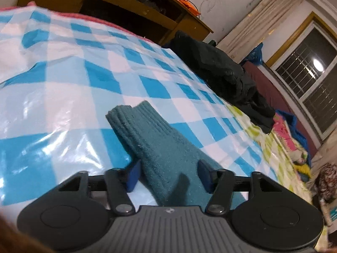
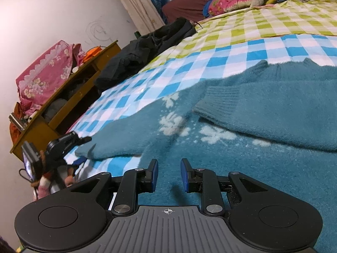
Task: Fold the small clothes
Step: 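Fold the held sleeve across the body toward the right gripper, then release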
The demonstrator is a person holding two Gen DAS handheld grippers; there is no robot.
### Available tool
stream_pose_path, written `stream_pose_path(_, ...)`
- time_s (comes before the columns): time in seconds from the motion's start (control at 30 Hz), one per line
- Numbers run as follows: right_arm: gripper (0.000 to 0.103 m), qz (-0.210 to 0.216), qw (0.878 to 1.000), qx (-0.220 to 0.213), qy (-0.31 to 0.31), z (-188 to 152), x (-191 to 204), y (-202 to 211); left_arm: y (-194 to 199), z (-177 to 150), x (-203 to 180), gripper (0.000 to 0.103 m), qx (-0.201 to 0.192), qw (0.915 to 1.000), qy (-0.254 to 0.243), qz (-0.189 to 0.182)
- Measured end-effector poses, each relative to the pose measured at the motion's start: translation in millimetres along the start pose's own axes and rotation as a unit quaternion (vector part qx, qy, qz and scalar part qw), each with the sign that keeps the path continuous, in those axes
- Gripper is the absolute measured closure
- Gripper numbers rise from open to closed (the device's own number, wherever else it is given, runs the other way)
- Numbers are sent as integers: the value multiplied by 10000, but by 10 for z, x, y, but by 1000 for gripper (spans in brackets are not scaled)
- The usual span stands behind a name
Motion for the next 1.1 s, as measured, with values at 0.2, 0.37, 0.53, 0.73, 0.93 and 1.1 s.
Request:
stream_pose_path(0.2,78,4,9999,-98,31,100,-5,4,102,0,-441,85,-227,9941,-931,-500)
stream_pose_path(0.37,78,43,9996,-262,-73,245,-5,-8,445,-297,-1024,85,-121,9694,-1971,-1459)
stream_pose_path(0.53,78,161,9992,-357,-84,430,66,-73,786,-878,-1436,85,343,9318,-2784,-2304)
stream_pose_path(0.73,57,253,9993,-202,-189,514,133,-397,891,-1199,-1509,85,499,9081,-3365,-2441)
stream_pose_path(0.93,57,422,9934,43,-1070,423,80,-712,933,-1229,-1489,85,555,9097,-3249,-2526)
stream_pose_path(1.1,53,588,9836,133,-1701,426,137,-893,943,-1254,-1491,85,537,9052,-3327,-2590)
Point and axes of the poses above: each gripper's, at about its wrist camera, not at the fingertips, and y roughly against the way its jaws point, x to its left, z to its top, the point moved 9 cm from there along -y, roughly the way its jaws point, and after that the axes turned 12 degrees about -x, right-handed, at the moved point
